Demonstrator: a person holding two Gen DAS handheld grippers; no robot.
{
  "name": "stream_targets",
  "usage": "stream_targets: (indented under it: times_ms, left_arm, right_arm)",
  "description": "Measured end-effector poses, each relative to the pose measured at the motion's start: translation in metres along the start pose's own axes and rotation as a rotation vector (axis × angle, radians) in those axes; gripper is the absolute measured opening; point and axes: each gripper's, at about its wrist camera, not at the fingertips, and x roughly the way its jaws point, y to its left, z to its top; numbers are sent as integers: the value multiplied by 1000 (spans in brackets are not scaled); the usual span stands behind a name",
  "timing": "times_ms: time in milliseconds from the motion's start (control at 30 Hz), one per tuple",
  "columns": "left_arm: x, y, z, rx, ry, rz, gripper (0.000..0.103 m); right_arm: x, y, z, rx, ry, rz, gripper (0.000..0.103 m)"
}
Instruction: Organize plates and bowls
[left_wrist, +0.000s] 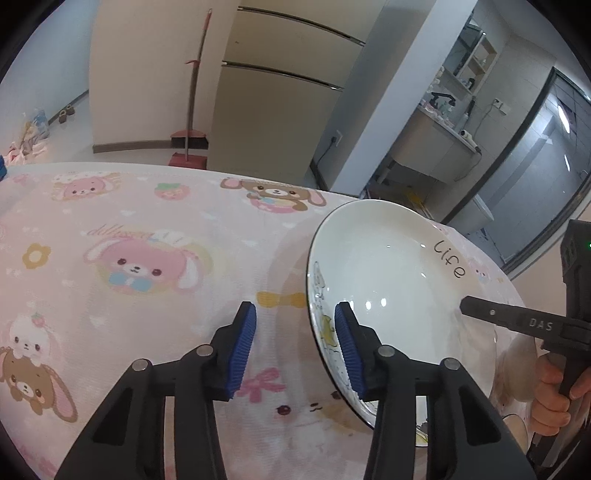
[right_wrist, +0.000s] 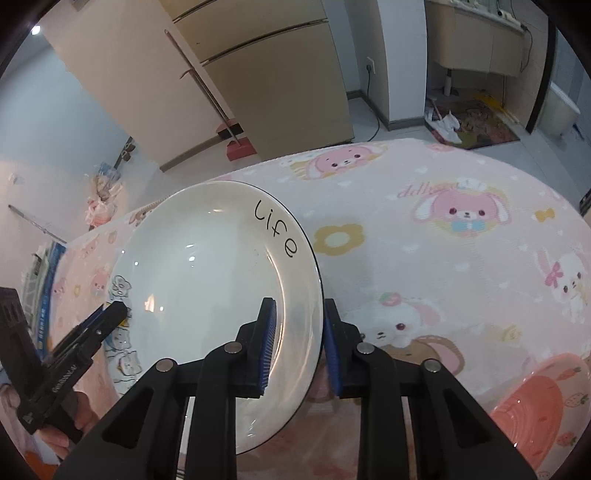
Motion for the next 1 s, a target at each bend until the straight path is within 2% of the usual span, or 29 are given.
stream_targets:
  times_ms: [300, 333, 367, 433, 533, 600, 700, 900, 1000]
  left_arm:
    - [2, -2, -2, 2, -4, -59, 46]
    - [3, -3, -2, 3, 0, -69, 44]
    - [4, -6, -3, 10, 10, -84, 37]
    - [4, -11, -5, 28, 17, -95, 34]
    - [4, -18, -7, 67, -1, -22, 29]
    - [3, -14, -6, 43, 7, -23, 22]
    - [2, -4, -6, -9, 23, -45, 22]
    - [-7, 11, -7, -75, 63, -28, 20]
    - [-16, 16, -11, -74, 76, -8, 20]
  right_arm:
    - [4, 1, 1, -2, -33, -12, 26]
    - [4, 2, 1, -7, -36, -14, 26]
    - [4, 2, 1, -9, -37, -13, 25]
    - [4, 2, 2, -13, -35, -7, 24]
    - [3, 1, 2, -7, -34, 14, 21]
    - [1, -2, 2, 7, -31, 35, 19]
    - [-1, -3, 3, 13, -20, 76, 16]
    - [-3, 15, -3, -47, 0, 80, 16]
    - [-3, 25, -7, -87, 10, 93, 16]
